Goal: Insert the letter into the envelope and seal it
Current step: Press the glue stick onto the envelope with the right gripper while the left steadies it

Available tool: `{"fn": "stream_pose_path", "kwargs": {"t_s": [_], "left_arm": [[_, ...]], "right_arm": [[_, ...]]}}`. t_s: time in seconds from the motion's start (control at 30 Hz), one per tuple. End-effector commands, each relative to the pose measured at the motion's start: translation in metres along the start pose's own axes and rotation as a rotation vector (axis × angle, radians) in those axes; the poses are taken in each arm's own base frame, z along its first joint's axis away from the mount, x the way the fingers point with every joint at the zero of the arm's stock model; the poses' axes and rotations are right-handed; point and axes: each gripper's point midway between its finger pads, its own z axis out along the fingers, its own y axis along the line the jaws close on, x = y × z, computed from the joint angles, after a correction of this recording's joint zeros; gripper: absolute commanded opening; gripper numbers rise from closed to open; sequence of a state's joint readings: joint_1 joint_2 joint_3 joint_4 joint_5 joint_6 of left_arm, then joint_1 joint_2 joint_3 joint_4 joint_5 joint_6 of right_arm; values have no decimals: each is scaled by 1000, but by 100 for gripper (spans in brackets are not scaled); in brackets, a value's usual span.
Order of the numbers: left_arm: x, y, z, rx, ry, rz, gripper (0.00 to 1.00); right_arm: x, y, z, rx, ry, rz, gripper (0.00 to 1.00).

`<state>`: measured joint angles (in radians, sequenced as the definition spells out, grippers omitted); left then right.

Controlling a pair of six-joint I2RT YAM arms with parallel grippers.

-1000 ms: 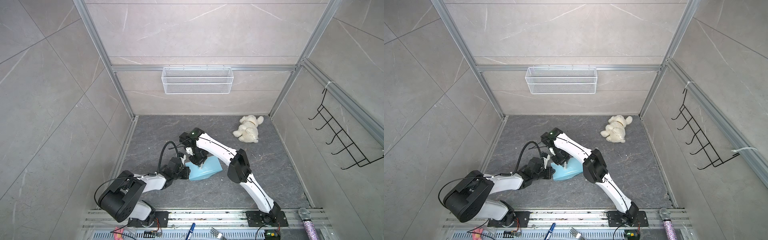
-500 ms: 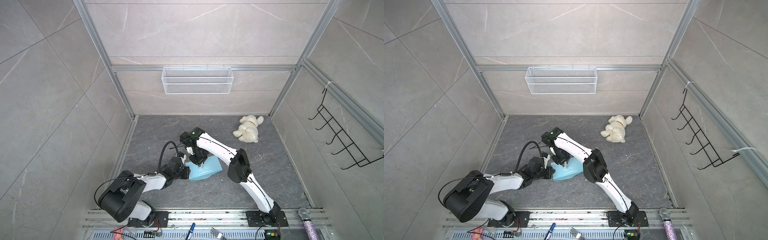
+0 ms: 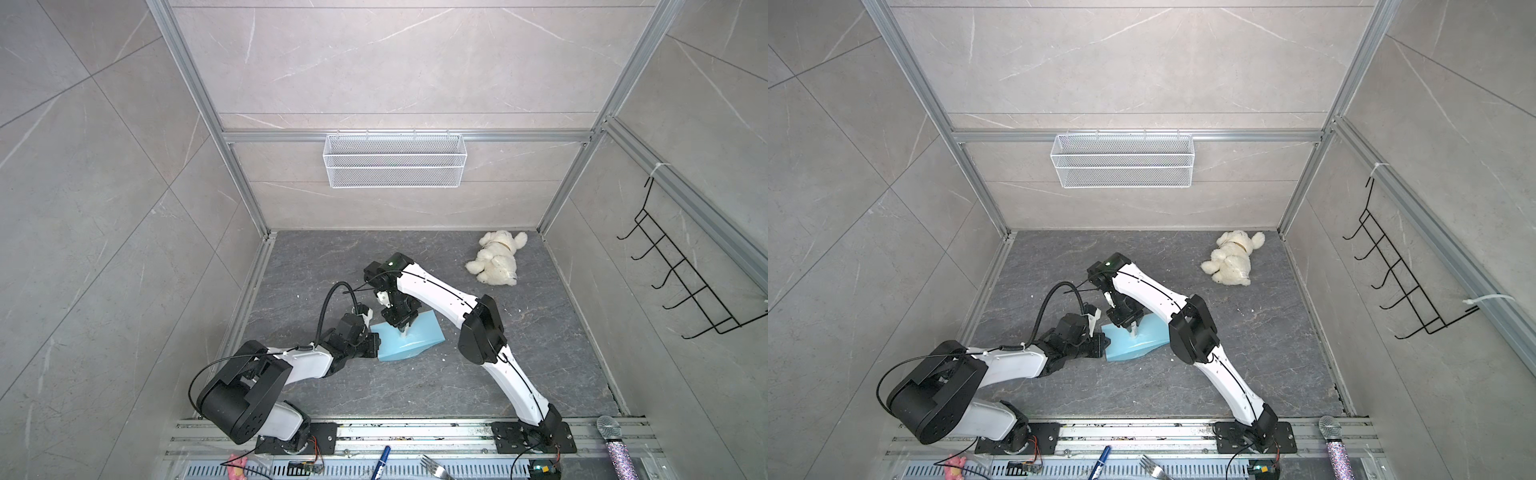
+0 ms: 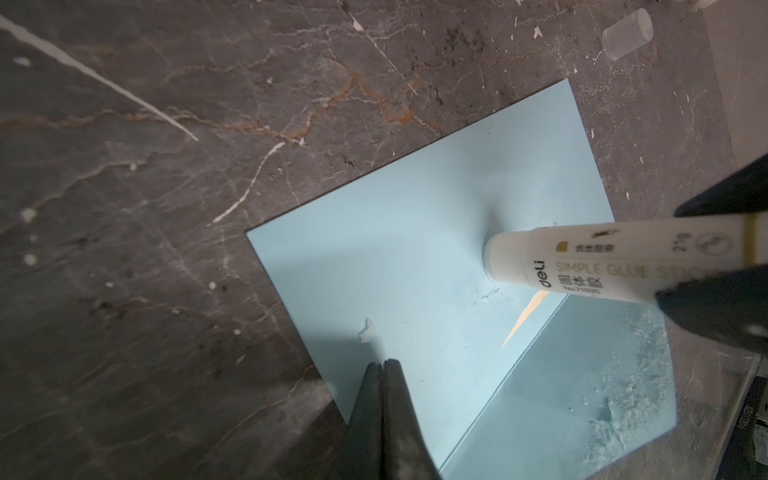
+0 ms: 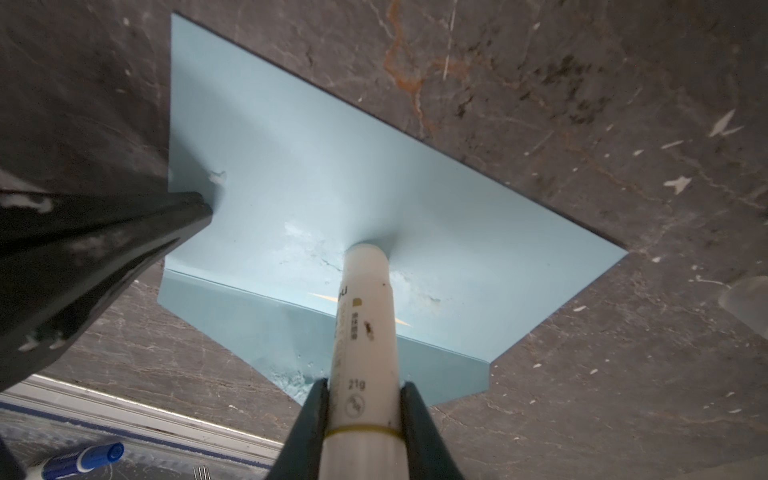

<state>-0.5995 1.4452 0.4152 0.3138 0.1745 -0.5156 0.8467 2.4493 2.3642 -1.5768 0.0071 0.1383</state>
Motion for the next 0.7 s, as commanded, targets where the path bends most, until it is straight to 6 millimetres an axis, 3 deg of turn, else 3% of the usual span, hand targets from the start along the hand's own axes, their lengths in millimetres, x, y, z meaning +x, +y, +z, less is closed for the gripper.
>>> {"fn": "stream_pose_path", "kwargs": {"t_s": [0.0,0.67], "left_arm": [[-4,4,1,-31,5,18,0],[-4,4,2,-30,9,17,0]], "right_arm": [[4,-18,6,41,21,43,0],[16,-44,15,44,47,100,0]]}}
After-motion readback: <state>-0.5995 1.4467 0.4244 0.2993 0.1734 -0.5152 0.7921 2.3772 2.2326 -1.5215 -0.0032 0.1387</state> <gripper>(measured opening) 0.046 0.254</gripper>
